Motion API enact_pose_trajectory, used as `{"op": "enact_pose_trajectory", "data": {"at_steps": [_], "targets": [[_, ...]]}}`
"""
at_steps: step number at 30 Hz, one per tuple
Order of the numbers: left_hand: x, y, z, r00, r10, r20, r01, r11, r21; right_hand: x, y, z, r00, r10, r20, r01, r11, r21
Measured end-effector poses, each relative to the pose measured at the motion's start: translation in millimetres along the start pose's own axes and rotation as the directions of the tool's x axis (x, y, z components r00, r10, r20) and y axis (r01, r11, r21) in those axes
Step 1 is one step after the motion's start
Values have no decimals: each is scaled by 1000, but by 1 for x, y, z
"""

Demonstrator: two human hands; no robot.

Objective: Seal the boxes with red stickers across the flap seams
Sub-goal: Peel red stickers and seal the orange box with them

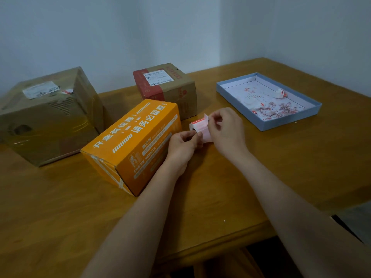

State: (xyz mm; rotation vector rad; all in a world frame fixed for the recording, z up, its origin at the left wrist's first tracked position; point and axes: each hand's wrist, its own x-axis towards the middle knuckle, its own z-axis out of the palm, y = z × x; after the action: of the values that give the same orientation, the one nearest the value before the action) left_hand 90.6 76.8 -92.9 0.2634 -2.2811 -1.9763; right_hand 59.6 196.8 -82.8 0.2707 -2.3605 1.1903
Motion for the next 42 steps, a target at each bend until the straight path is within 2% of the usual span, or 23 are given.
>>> {"op": "enact_pose_trajectory", "data": {"at_steps": [6, 11, 19, 27, 36, 39, 42], "targets": [[4, 0, 3, 999, -28, -37, 30, 999, 35, 6, 2, -3, 994, 100, -46, -95, 991, 92], [6, 3, 7, 996, -54, -70, 56, 998, 27, 12, 12, -3, 960, 270, -75, -239, 929, 284], [11, 8, 15, 987, -111, -119, 111, 994, -10, 10, 6, -15, 943, 287, -166, -211, 906, 366], [12, 11, 22, 971, -170, -169, 174, 985, 8, 12, 0, -23, 935, 234, -266, -136, 930, 341], [-3, 27, 15, 969, 6, -249, 52, 973, 224, 9, -6, -22, 949, 178, -262, -100, 953, 285], [-12, 38, 8, 963, 102, -251, -49, 977, 210, 5, -13, -22, 968, 126, -219, -71, 968, 242], [-21, 54, 2, 969, 155, -194, -131, 983, 131, 0, -25, -21, 981, 23, -193, 18, 978, 210]]}}
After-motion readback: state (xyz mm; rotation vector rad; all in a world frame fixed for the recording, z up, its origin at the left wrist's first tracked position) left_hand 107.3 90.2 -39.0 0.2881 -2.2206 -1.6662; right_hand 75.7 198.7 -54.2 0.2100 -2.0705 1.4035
